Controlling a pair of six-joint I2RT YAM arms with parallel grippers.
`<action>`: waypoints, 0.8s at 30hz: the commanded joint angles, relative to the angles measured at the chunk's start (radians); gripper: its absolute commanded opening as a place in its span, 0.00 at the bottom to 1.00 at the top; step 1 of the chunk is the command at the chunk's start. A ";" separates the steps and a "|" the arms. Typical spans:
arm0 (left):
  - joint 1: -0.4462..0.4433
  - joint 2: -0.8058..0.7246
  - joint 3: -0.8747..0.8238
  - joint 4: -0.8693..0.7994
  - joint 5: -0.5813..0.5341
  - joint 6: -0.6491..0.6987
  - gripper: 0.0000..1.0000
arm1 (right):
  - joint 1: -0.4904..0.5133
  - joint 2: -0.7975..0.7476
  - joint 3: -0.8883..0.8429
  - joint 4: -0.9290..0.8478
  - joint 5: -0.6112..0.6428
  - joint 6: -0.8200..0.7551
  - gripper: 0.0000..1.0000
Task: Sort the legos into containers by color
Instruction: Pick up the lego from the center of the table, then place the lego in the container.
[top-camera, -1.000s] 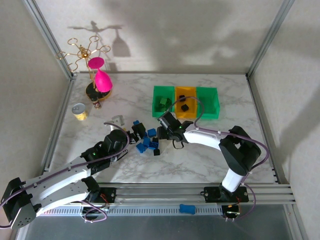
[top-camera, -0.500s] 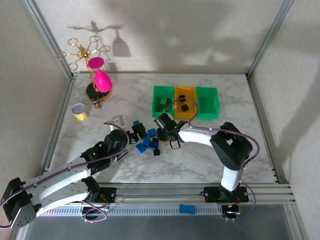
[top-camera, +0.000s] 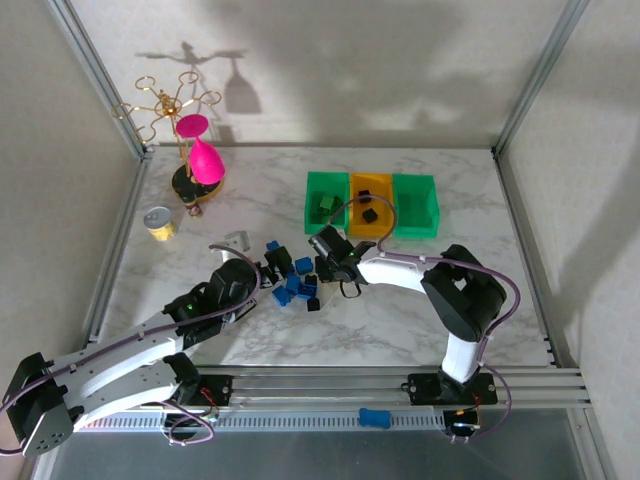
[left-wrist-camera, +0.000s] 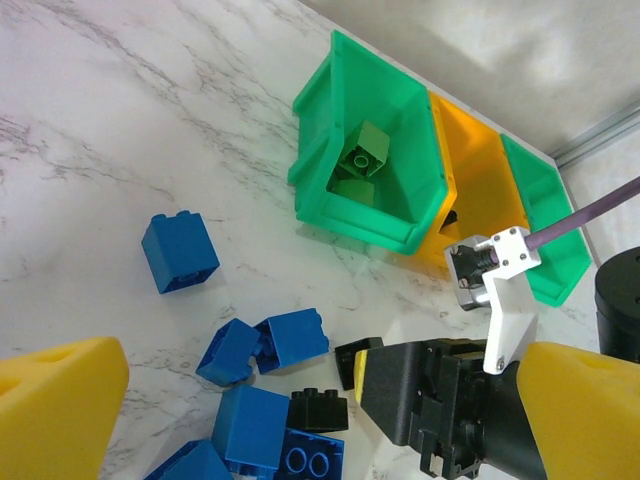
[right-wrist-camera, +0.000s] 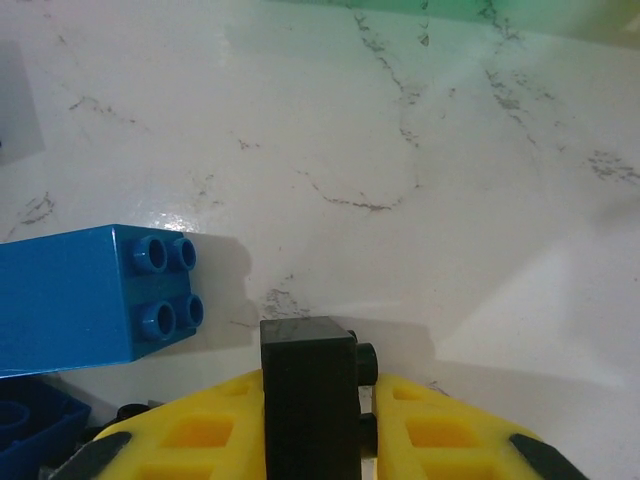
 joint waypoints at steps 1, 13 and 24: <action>0.001 -0.012 0.016 0.000 -0.006 0.010 0.99 | -0.003 -0.063 0.002 -0.012 0.010 -0.004 0.21; 0.002 0.079 0.082 0.056 0.069 0.056 0.99 | -0.162 -0.226 -0.001 -0.073 0.060 -0.074 0.22; 0.002 0.206 0.170 0.120 0.117 0.096 1.00 | -0.344 -0.087 0.142 0.004 0.085 -0.149 0.24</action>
